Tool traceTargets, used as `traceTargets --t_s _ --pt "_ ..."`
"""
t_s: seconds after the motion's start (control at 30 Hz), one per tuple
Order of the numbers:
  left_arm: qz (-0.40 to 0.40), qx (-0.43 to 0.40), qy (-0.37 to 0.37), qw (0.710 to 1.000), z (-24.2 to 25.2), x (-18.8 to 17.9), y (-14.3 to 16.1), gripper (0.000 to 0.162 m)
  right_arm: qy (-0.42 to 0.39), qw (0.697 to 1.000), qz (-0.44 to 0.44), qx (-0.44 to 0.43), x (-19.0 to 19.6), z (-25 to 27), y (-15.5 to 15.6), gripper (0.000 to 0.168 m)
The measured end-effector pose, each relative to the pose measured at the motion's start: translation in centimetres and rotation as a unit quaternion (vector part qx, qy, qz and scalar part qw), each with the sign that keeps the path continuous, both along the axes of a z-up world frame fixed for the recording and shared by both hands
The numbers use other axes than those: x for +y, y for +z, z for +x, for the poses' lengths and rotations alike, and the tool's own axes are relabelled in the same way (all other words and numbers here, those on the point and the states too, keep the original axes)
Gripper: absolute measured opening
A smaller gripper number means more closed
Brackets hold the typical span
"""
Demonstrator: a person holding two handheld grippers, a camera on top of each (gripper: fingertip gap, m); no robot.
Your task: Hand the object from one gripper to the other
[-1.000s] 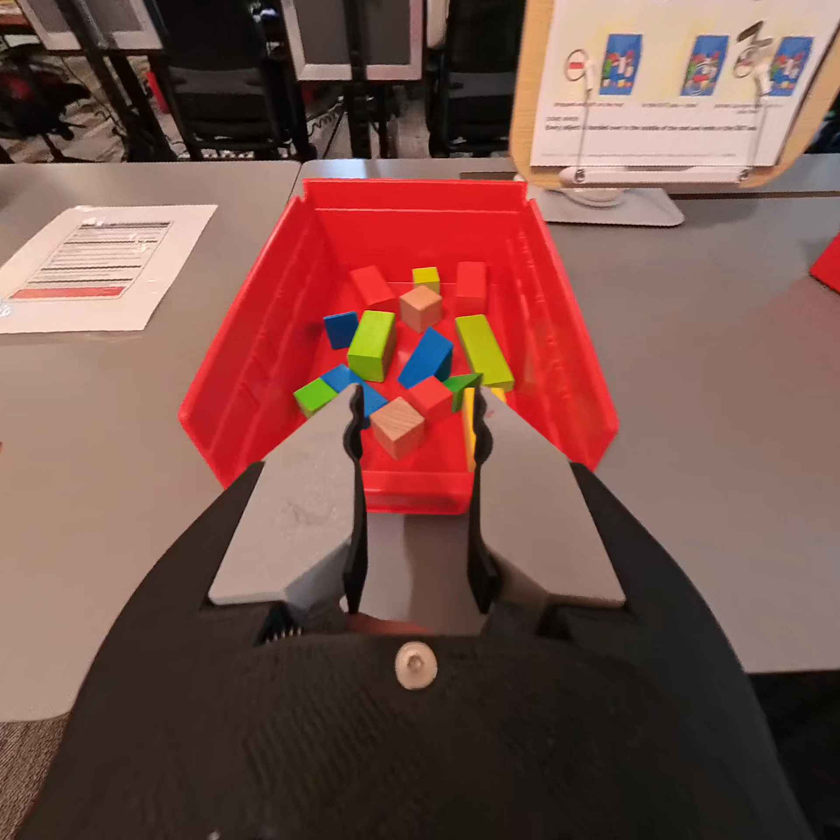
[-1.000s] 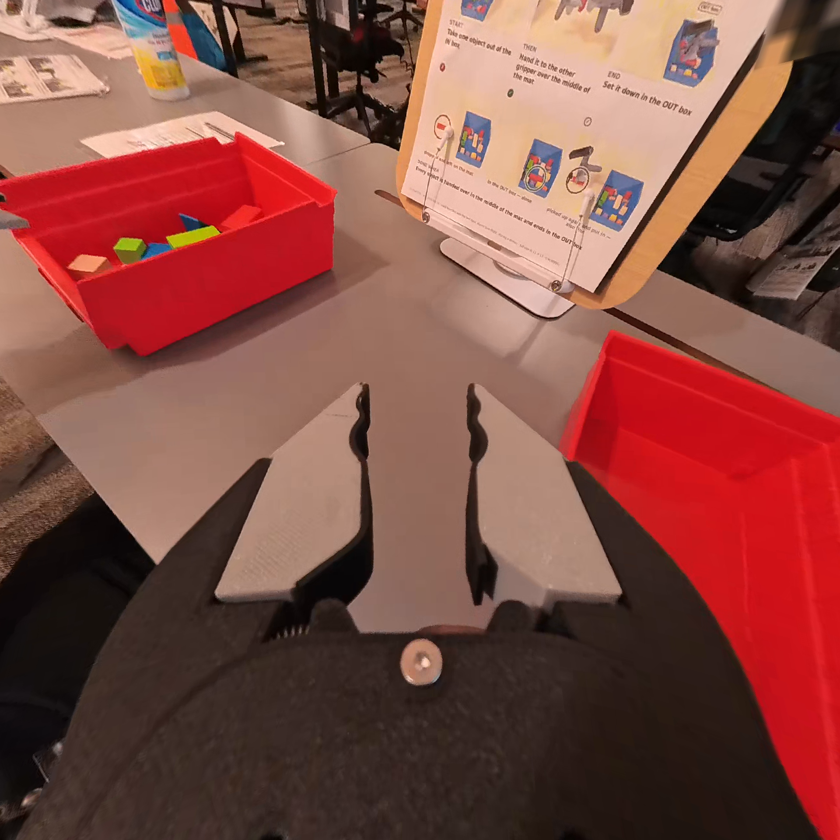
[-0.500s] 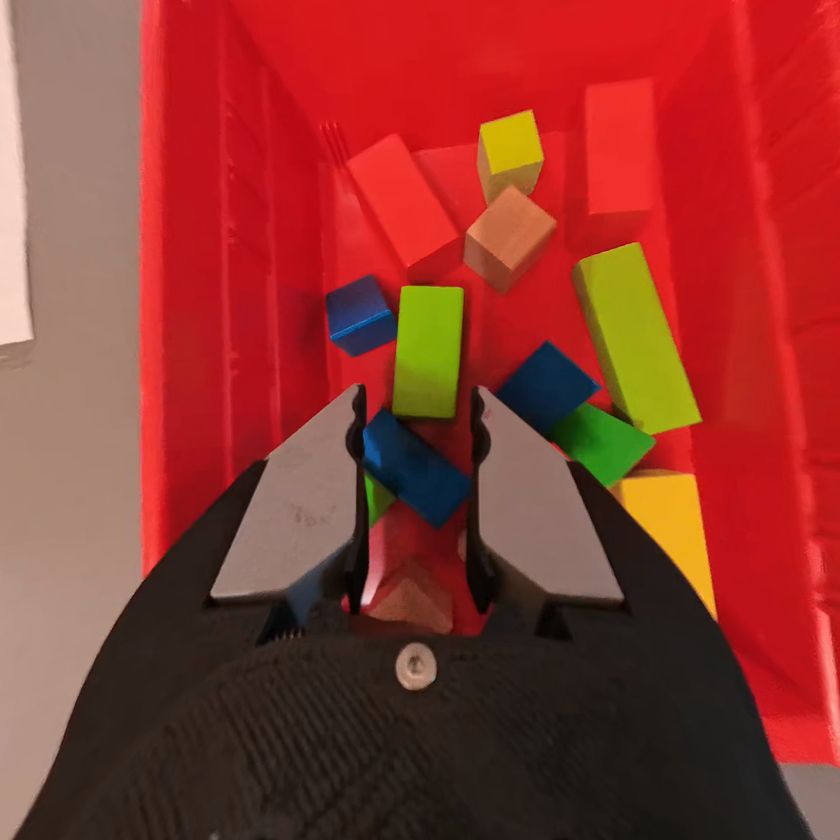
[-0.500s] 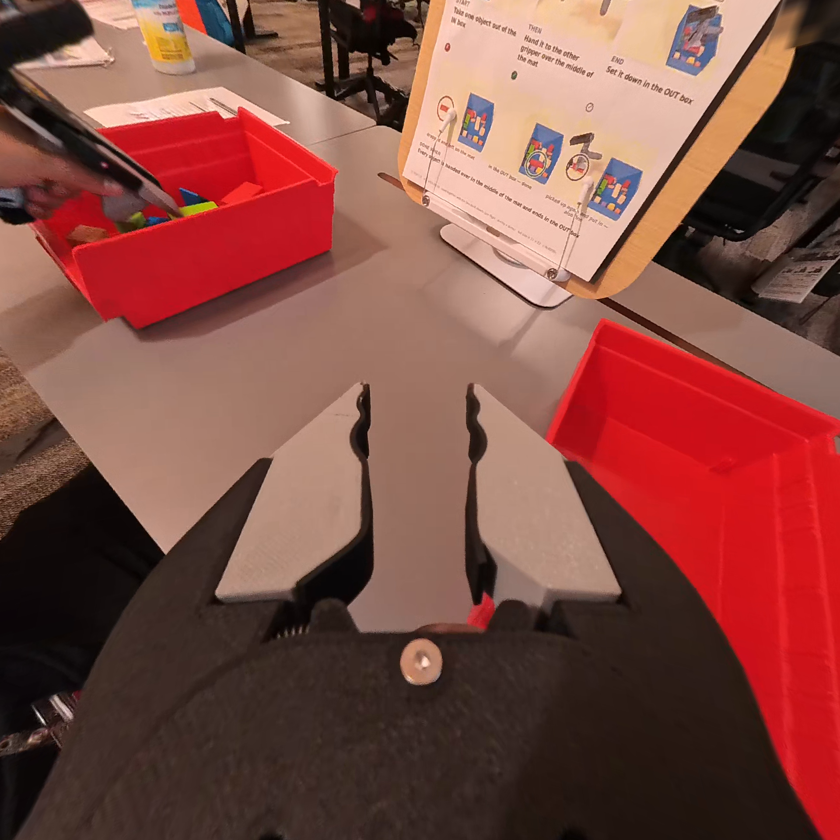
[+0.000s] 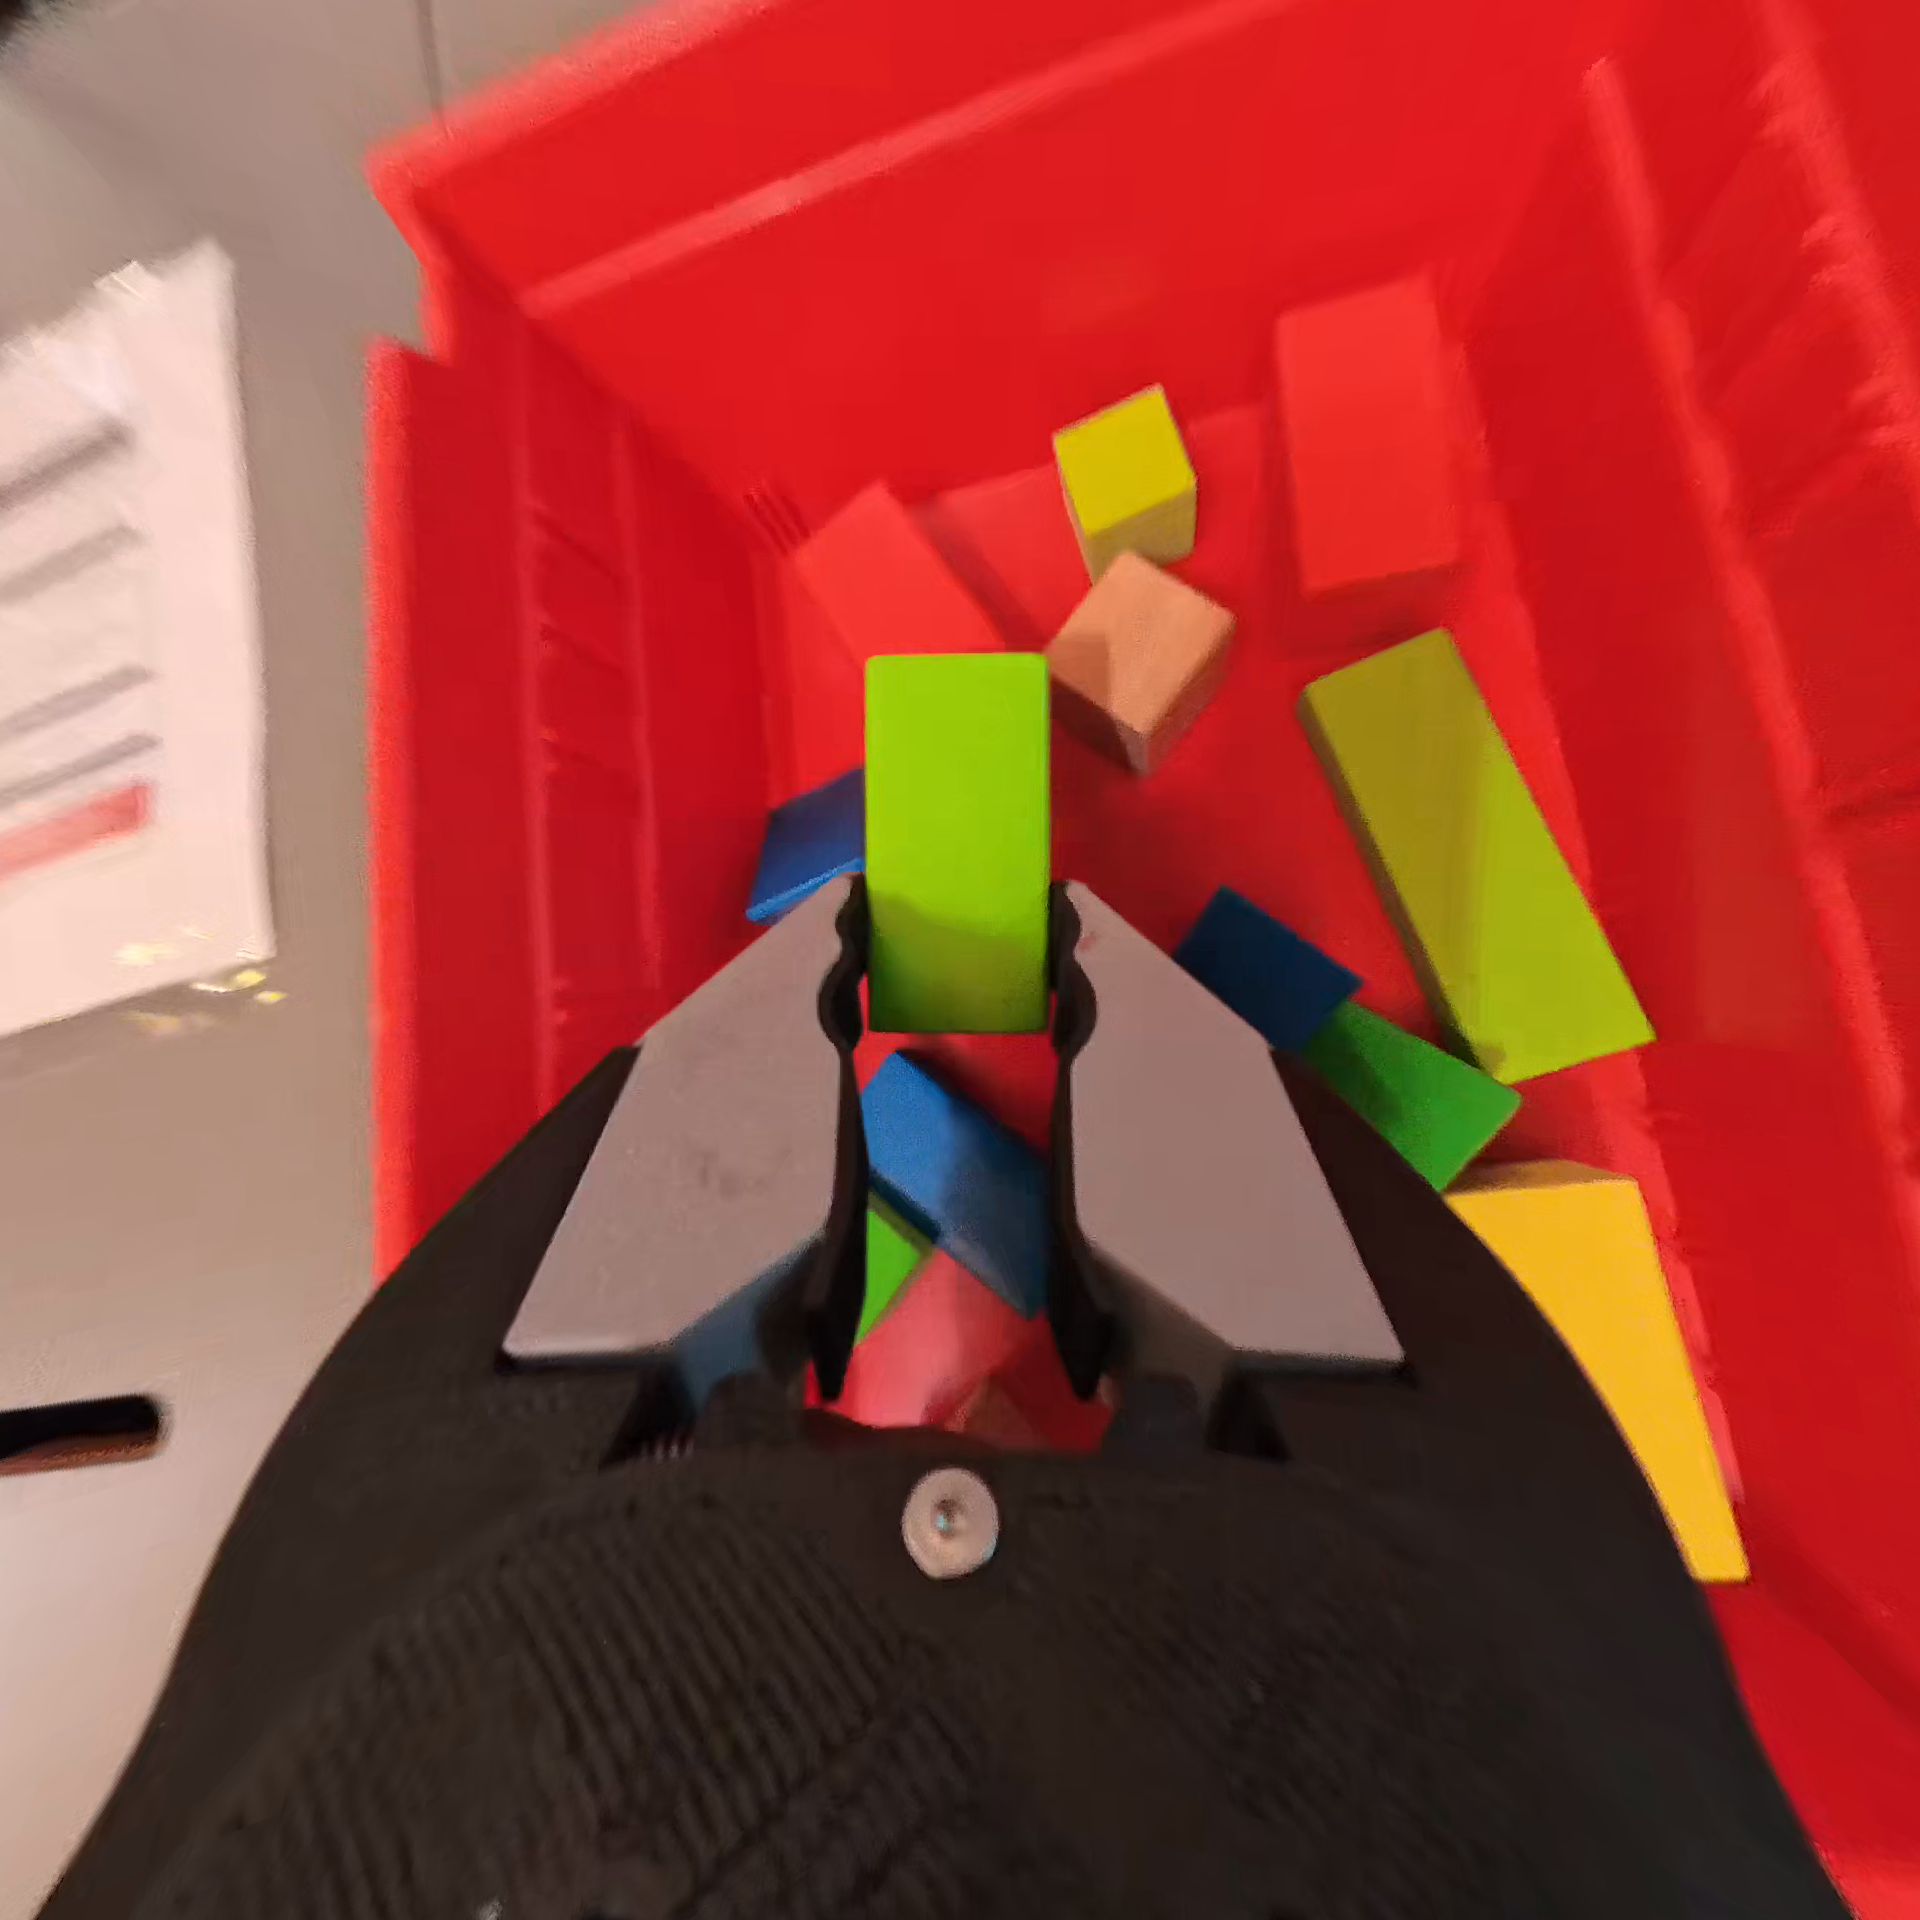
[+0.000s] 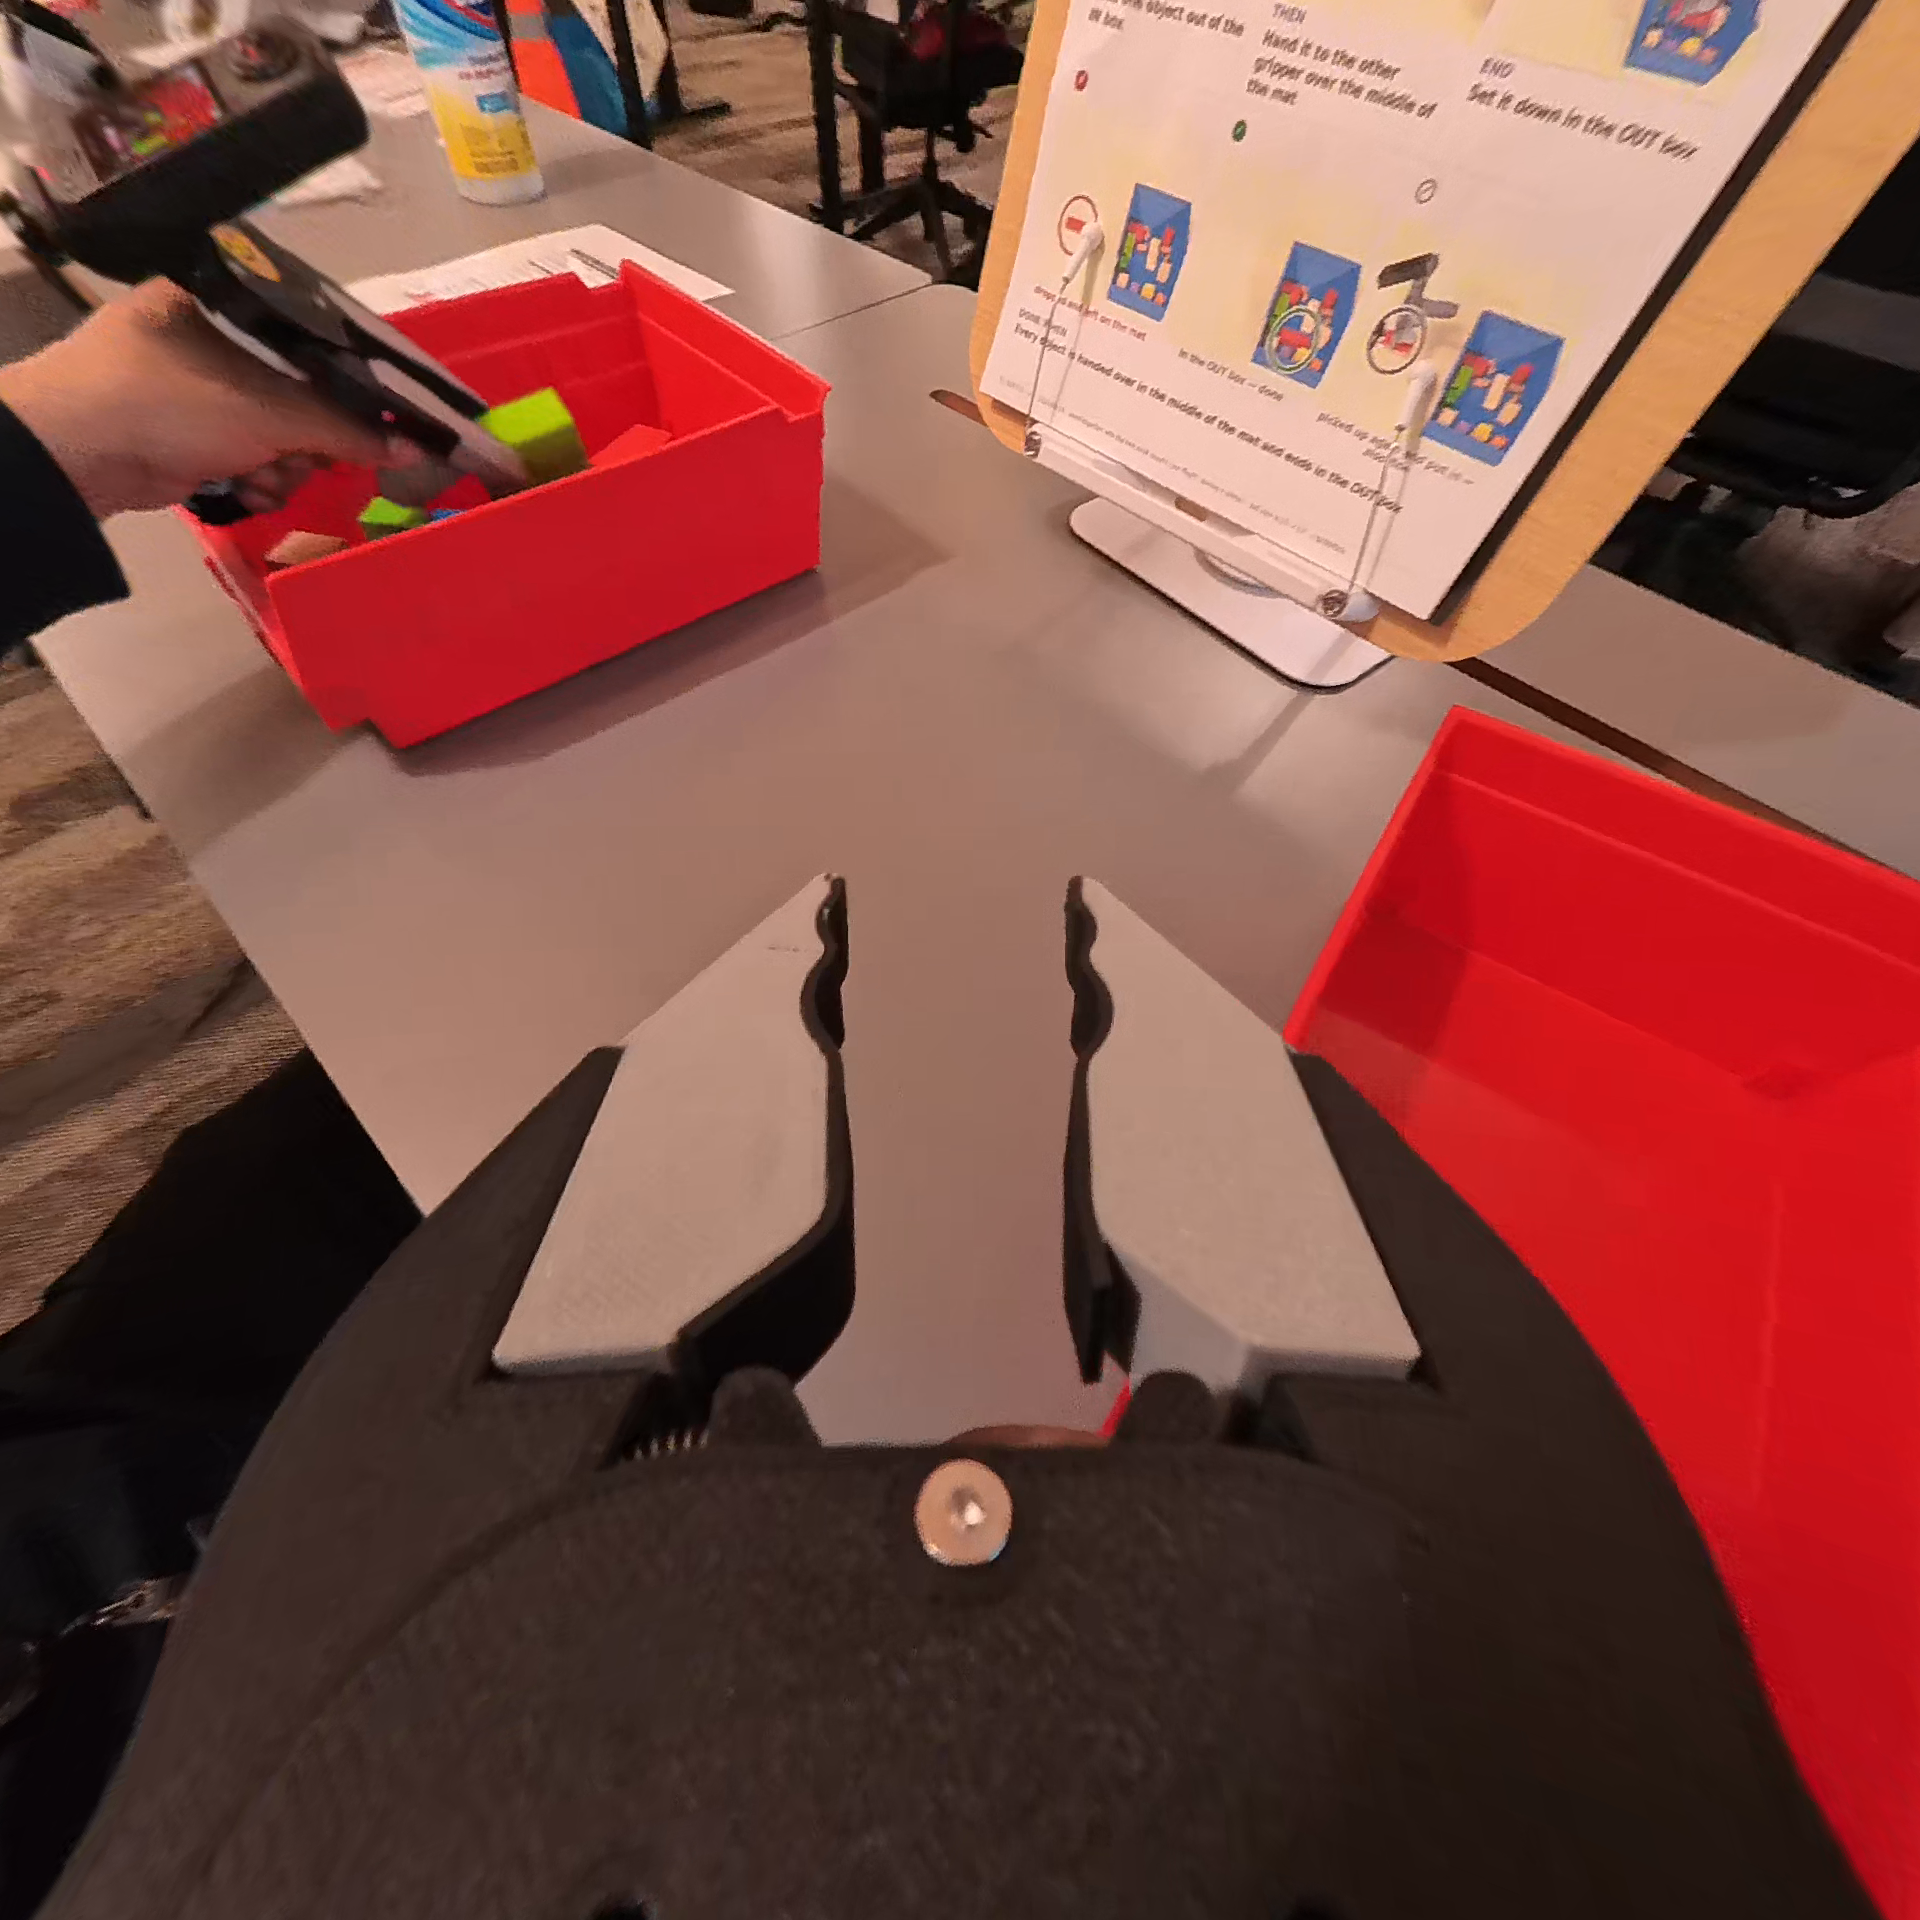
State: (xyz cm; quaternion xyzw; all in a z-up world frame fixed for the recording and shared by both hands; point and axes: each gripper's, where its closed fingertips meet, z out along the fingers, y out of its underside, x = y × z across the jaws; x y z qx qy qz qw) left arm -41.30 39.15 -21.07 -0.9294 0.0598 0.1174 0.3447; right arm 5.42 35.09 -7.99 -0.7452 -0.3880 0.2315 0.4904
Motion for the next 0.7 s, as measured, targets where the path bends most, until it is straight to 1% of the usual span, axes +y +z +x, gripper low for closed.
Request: traceTargets --t_s 0.1,0.17,0.27,0.33,0.4,0.53,0.57,0.63,0.7 --pt "0.080 0.055 -0.020 0.995 1.6 -0.8 4.0 0.032 0.025 0.999 -0.017 0.011 -0.6 -0.9 -0.3 0.040" --pt "0.144 0.082 -0.047 0.985 3.9 -1.8 7.0 0.032 0.046 0.998 -0.026 0.020 -1.2 -1.8 -0.4 0.040" --pt "0.241 0.109 -0.097 0.959 9.4 -4.2 11.4 0.032 0.091 0.994 -0.038 0.042 -2.9 -3.6 -0.2 0.040" --pt "0.297 0.105 -0.142 0.939 14.4 -6.2 13.4 0.032 0.127 0.989 -0.044 0.065 -4.4 -5.1 0.3 0.042" --pt "0.333 0.123 -0.183 0.917 19.2 -8.2 14.3 0.032 0.158 0.981 -0.048 0.096 -5.8 -6.6 0.9 0.045" --pt "0.384 0.144 -0.250 0.877 27.8 -11.7 14.3 0.032 0.194 0.968 -0.051 0.154 -8.0 -8.6 2.4 0.055" --pt "0.394 0.145 -0.260 0.870 29.3 -12.3 14.2 0.032 0.207 0.963 -0.058 0.163 -8.8 -9.1 2.5 0.058" --pt "0.404 0.155 -0.283 0.856 31.9 -13.1 14.0 0.032 0.241 0.951 -0.079 0.177 -10.5 -10.1 2.6 0.069" --pt "0.416 0.185 -0.285 0.844 33.1 -13.5 14.3 0.032 0.269 0.940 -0.099 0.184 -12.0 -11.1 2.3 0.075"
